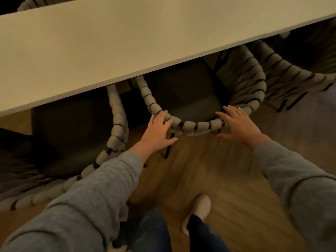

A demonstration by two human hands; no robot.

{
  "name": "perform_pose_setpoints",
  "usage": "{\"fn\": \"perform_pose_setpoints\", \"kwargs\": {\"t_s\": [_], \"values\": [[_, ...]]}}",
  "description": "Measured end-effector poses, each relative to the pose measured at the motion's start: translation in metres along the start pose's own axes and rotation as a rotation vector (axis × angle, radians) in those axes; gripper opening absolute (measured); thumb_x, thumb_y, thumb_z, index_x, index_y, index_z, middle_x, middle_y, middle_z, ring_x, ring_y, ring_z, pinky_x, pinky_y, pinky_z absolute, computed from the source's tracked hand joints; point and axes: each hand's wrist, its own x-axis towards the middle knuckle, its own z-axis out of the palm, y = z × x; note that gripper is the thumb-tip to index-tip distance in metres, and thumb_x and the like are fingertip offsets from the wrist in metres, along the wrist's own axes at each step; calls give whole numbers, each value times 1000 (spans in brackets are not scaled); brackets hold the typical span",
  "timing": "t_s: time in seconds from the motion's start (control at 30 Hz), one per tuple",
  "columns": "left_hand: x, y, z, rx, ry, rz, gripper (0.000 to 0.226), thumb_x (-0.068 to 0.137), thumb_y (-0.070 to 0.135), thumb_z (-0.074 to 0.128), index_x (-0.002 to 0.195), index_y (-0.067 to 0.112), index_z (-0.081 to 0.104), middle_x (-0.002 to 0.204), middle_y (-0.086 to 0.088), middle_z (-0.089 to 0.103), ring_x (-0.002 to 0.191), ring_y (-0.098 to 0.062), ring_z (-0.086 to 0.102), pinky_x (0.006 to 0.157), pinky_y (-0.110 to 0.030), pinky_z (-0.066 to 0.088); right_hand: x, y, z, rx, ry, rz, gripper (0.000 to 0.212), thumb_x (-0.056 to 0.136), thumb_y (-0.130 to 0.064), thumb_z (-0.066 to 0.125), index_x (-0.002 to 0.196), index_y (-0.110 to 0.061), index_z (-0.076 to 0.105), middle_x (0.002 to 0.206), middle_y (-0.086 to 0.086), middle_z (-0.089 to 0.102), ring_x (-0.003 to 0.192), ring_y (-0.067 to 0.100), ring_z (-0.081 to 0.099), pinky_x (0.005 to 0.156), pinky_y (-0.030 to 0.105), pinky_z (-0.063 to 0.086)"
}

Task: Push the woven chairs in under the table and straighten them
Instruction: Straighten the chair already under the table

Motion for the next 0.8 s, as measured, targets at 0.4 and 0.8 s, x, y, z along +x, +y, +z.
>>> {"fn": "perform_pose_setpoints", "kwargs": {"t_s": [0.4,0.8], "values": [[121,72,36,146,-456,-143,83,79,70,56,145,24,36,146,-3,43,141,-26,29,117,-57,2,60,147,5,-222,-287,-50,91,83,-45,68,153,-29,12,159,8,13,148,28,5,120,48,8],[160,100,65,172,-416,-213,47,90,31,59,135,32,47,111,1,62,102,-20,59,86,-36,47,122,193,35,-444,-488,-246,44,93,-35,52,136,-39,44,140,-9,49,136,20,37,117,50,10]]}}
